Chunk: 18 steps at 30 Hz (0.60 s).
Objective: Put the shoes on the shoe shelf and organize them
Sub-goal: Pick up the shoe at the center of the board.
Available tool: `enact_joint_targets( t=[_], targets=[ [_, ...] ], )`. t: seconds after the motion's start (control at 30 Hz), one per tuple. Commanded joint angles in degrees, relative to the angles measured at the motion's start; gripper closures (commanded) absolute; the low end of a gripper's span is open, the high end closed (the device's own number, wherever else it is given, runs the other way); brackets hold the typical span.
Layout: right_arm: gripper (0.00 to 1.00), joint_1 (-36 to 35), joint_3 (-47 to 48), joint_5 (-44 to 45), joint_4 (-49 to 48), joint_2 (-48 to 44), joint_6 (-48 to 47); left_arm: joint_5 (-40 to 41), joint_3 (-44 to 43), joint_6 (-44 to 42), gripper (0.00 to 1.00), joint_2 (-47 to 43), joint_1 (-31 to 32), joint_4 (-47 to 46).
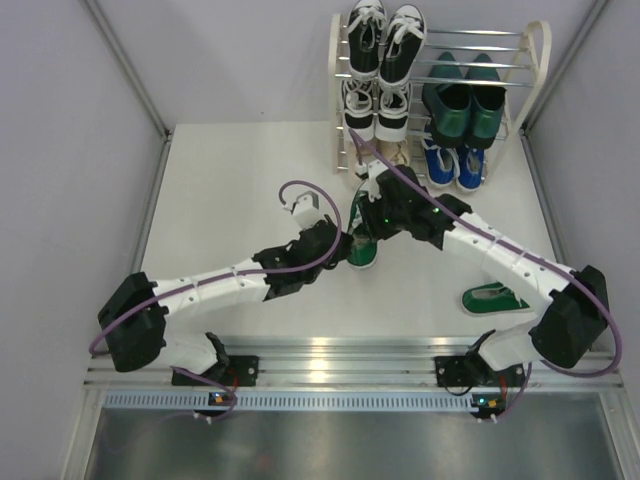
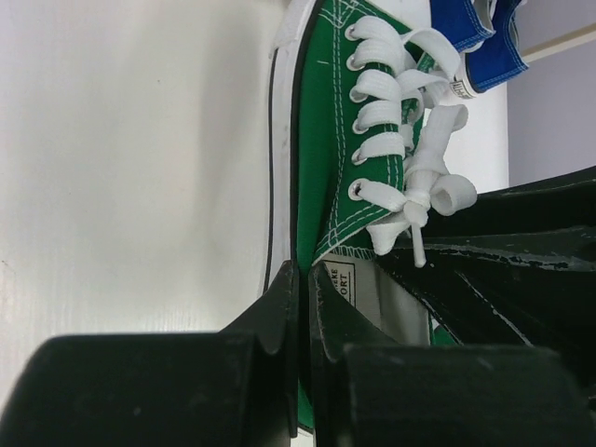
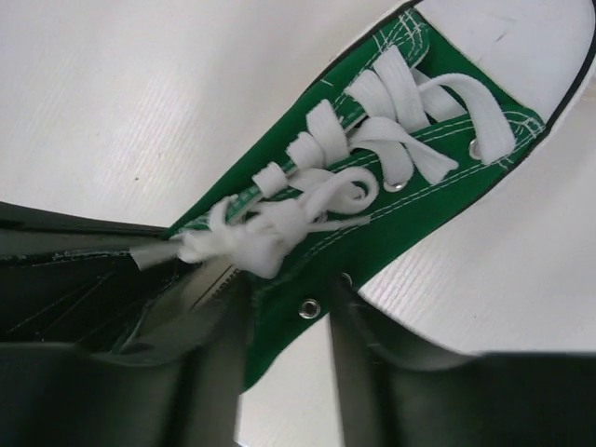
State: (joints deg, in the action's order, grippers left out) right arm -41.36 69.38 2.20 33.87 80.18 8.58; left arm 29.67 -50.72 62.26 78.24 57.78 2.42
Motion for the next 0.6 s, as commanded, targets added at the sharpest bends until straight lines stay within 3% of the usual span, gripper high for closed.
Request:
enact_joint_targets(
  t=[0.0, 0.07, 0.1, 0.2, 0.27, 0.3, 0.33, 0.43, 0.57],
  targets=[
    [0.7, -0.65, 1.71, 7.29, -3.19, 1.29, -4.52, 0.92, -3.6, 1.81, 1.0, -2.83, 0.23, -7.16],
    [0.83, -0.56, 2.33, 7.82, -4.33, 1.38, -5.49, 0.48, -3.51, 0.68, 1.0, -3.09, 0.32, -7.77],
    [0.98, -0.39, 2.68, 7.82, -4.25, 1.47, -5.68, 0.3, -3.25, 0.15, 1.0, -3.26, 0.32, -8.21],
    [1.0, 2.32, 5.58, 3.88, -2.24, 1.56, -6.02, -0.66, 0.35, -1.35, 1.0, -5.28, 0.14, -13.64],
    [1.0, 4.88, 7.95, -7.41, 2.05, 1.29, -11.18, -4.34, 5.09, -2.84, 0.85, -8.09, -0.21, -21.54],
    [1.0, 8.54, 10.13, -12.78, 3.3, 0.68, -12.78, -5.92, 6.76, -3.19, 0.69, -9.14, -0.56, -24.01],
    [1.0, 10.84, 10.85, -21.62, 4.09, 0.24, -14.02, -9.59, 9.64, -3.63, 0.4, -11.5, -1.43, -26.04],
    [1.0, 16.65, 11.92, -31.62, 6.48, -3.26, -18.24, -15.85, 13.61, -7.39, 0.14, -16.77, -3.28, -33.25],
    [1.0, 20.71, 10.07, -38.31, 7.18, -9.68, -21.93, -28.15, 15.39, -10.4, 0.09, -23.64, -7.76, -32.05]
  ],
)
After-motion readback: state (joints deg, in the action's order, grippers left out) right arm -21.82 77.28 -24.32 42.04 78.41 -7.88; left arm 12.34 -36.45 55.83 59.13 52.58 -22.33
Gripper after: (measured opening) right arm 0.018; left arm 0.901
